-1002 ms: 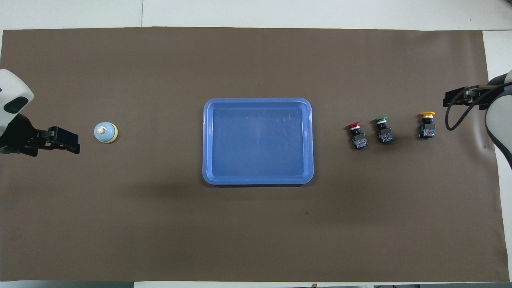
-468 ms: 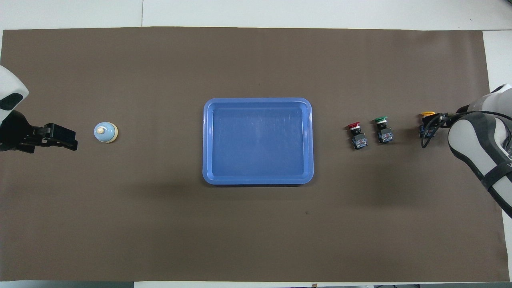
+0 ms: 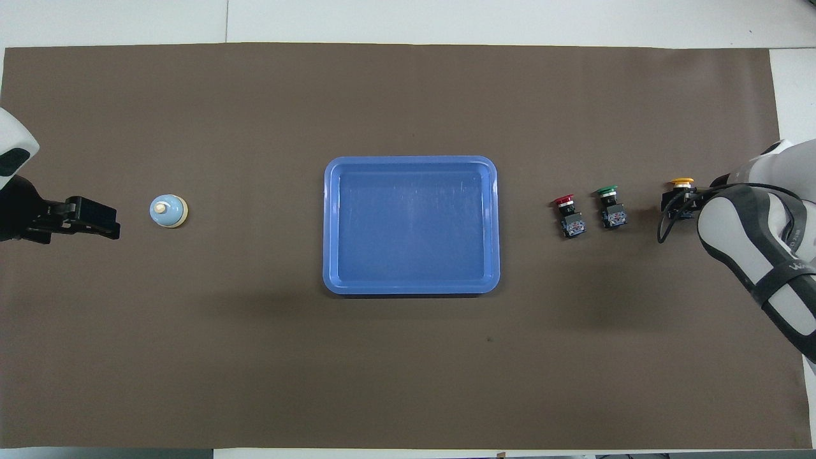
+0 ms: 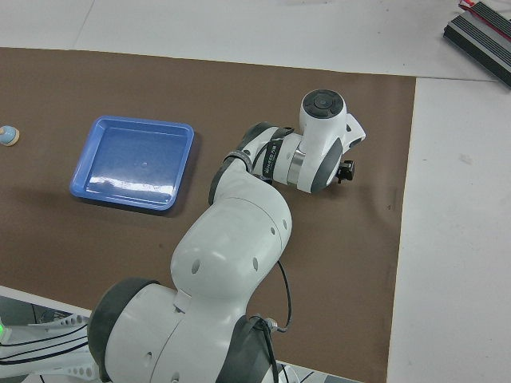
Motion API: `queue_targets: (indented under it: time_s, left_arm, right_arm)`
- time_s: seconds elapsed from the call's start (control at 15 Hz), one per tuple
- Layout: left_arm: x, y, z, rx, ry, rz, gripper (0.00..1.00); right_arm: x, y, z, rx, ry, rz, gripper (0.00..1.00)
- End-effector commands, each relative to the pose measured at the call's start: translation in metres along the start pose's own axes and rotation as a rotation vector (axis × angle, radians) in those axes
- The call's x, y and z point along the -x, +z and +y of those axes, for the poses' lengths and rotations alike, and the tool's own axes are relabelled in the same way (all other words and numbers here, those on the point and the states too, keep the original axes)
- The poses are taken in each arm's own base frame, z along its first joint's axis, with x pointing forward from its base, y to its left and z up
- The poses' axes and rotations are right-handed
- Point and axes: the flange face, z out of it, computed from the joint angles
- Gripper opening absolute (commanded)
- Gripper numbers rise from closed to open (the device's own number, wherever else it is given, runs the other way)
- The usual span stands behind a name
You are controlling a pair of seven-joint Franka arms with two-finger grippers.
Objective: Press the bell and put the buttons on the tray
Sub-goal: 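Grasp the yellow-capped button with the right gripper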
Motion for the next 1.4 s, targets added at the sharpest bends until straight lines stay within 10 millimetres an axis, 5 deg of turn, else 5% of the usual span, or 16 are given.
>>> queue_targets:
  time_s: [0.0, 0.07, 0.2, 0.33, 0.6, 0.87, 1.14, 1.27, 1.34]
  left_arm:
    - [0.006, -0.009, -0.001, -0.016, -0.008, 0.017, 1.00]
    - [0.006, -0.009, -0.001, -0.016, -0.009, 0.017, 1.00]
    - [0.006, -0.010, -0.002, -0.014, -0.009, 0.019, 1.00]
    - [0.006, -0.009, 0.003, -0.017, 0.001, 0.017, 1.00]
    - [0.003, -0.007, -0.001, -0.014, -0.001, 0.042, 1.00]
    - [0.008, 0.004, -0.003, -0.014, -0.005, 0.022, 1.00]
    - [0.008, 0.000, -0.001, -0.012, -0.005, 0.031, 1.00]
    - [0.008, -0.001, 0.000, -0.012, -0.005, 0.033, 1.00]
    - [0.008, -0.002, 0.000, -0.012, -0.005, 0.033, 1.00]
  right_arm:
    - [0.003, 0.007, 0.000, -0.010, -0.019, 0.017, 0.99]
    - [0.003, 0.007, 0.001, -0.010, -0.018, 0.016, 0.99]
    - [0.003, 0.008, 0.000, -0.010, -0.010, 0.017, 0.84]
    - [0.003, 0.009, 0.000, -0.009, -0.009, 0.022, 0.50]
    - [-0.003, -0.006, -0.014, -0.009, -0.063, 0.039, 0.00]
    - [-0.020, -0.055, -0.067, -0.012, -0.115, 0.024, 0.00]
    - [-0.013, -0.085, -0.209, -0.006, 0.049, 0.002, 0.00]
    - [0.007, -0.105, -0.303, 0.001, 0.086, -0.017, 0.00]
    - [0.017, -0.110, -0.333, 0.002, 0.093, -0.015, 0.00]
